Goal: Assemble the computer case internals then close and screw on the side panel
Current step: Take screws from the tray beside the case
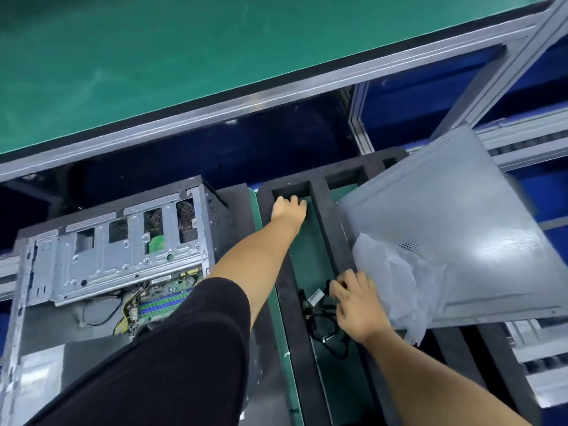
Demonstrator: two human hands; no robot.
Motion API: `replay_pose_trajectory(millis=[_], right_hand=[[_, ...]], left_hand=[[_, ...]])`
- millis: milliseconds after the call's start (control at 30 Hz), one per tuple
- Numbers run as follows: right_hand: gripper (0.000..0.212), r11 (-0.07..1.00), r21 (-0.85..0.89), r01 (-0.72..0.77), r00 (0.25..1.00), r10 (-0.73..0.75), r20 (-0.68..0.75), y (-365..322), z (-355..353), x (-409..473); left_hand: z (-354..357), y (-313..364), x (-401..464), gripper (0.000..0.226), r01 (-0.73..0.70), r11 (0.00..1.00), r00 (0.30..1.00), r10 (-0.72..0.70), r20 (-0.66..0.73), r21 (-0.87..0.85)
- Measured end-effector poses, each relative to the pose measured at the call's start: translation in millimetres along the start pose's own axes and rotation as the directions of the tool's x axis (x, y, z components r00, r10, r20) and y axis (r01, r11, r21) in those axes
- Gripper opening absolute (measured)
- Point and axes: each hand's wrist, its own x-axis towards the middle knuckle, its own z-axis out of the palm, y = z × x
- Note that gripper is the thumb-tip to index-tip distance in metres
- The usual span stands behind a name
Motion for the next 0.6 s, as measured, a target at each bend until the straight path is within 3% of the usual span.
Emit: replay_pose_trajectory(millis=[200, 467, 600], right_hand=[[0.028, 1.0, -0.024, -0.007, 1.0, 0.008, 0.028, -1, 1, -1], [0.025, 0.998, -0.052, -0.02, 0.999, 0.022, 0.039, -2, -1, -1], [0.024, 0.999, -0.043, -0.03, 0.999, 0.031, 0.039, -2, -1, -2]], left_hand=[[-6, 0, 2, 0.092, -0.031, 0.999, 0.999, 0.03, 0.044, 0.02], [-13, 2, -21, 0.083, -0.07, 0.987, 0.994, 0.057, -0.093, -0.146], [-21, 7, -53, 0.078, -0.102, 0.988, 0.991, 0.09, -0.103, -0.12]])
